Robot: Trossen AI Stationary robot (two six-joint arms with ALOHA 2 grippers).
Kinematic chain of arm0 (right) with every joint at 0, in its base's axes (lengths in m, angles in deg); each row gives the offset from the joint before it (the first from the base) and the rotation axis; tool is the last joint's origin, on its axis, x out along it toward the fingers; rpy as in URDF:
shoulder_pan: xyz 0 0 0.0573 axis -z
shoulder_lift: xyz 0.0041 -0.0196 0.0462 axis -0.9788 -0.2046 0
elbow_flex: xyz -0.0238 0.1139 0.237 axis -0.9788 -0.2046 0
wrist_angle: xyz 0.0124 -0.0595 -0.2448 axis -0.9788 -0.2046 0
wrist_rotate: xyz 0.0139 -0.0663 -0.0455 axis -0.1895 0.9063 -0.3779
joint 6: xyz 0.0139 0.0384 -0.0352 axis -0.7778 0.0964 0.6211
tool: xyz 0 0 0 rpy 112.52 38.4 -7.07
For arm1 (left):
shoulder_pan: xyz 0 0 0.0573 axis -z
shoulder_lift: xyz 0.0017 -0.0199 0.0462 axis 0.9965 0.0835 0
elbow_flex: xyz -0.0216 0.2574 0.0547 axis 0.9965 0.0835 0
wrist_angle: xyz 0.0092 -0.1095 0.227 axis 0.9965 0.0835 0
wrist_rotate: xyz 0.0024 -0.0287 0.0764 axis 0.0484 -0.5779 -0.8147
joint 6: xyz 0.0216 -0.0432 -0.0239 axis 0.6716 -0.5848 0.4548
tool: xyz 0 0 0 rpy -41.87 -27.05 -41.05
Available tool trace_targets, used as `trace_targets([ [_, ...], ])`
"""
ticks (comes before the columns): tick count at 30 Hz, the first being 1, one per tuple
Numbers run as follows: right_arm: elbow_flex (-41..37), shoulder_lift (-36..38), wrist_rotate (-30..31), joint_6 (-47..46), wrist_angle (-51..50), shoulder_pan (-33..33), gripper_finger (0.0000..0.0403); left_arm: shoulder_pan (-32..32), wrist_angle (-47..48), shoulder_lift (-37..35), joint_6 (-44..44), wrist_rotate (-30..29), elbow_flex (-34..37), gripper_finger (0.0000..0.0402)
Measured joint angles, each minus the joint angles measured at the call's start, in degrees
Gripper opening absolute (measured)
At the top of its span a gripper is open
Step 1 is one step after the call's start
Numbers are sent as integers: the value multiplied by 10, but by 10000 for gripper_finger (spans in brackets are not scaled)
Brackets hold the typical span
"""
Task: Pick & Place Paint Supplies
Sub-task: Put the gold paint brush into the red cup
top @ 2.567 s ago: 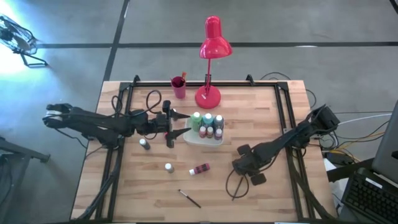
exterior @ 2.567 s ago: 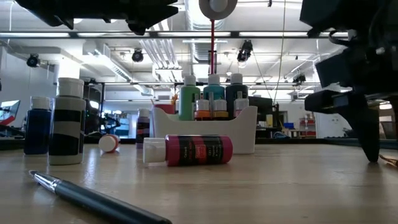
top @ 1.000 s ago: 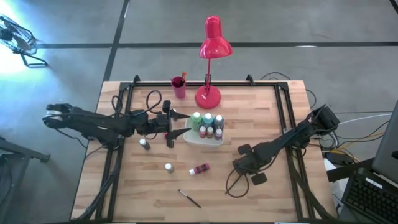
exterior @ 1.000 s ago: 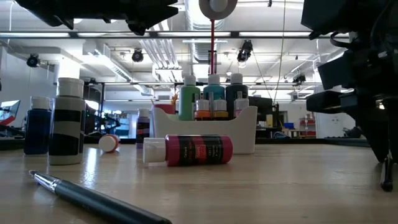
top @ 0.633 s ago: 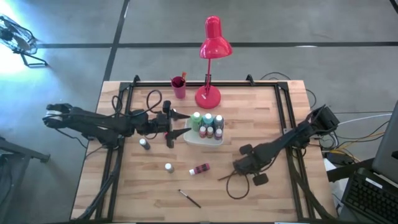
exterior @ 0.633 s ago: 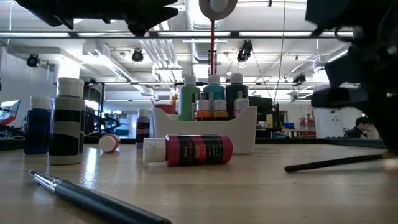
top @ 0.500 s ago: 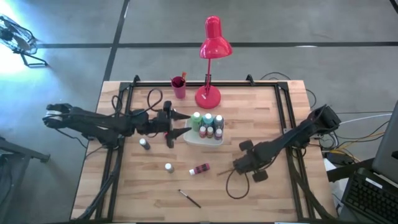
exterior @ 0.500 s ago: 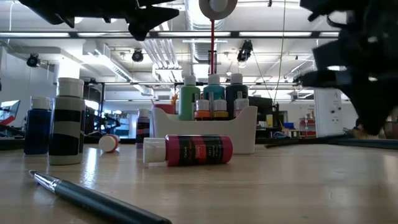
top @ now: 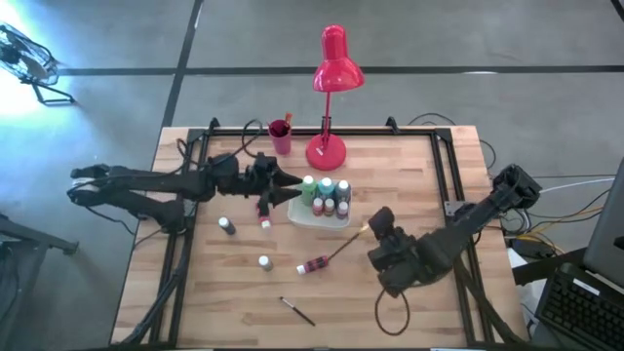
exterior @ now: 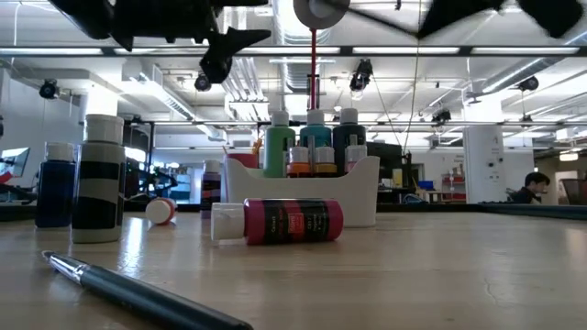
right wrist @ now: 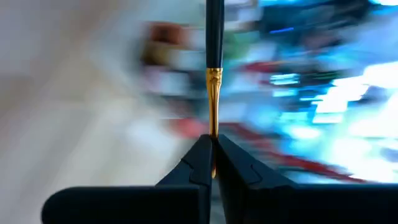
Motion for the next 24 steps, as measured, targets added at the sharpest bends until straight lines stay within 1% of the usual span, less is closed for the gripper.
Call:
trace_targets([
  [2, 13, -4, 97, 73, 23, -7, 8, -18, 0, 11, -36, 36, -7, 220],
  [3, 18, -5, 134, 107, 39, -7, 8, -23, 0, 19, -50, 51, -14, 218],
  [5, 25, -6, 179, 170, 58, -7, 8, -24, 0, 39, -66, 75, -31, 216],
  [7, 28, -7, 204, 234, 93, -1, 8, -23, 0, 65, -75, 107, -56, 216],
  [10, 26, -8, 234, 325, 124, 5, 8, -21, -1, 111, -94, 164, -100, 216],
  [13, 24, -8, 241, 378, 152, 8, 8, -20, 1, 155, -111, 213, -146, 216],
  [19, 22, -8, 243, 391, 166, 8, 8, -25, 16, 226, -123, 286, -228, 216],
  [24, 21, -8, 248, 394, 172, 7, 8, -25, 27, 273, -126, 298, -268, 216],
])
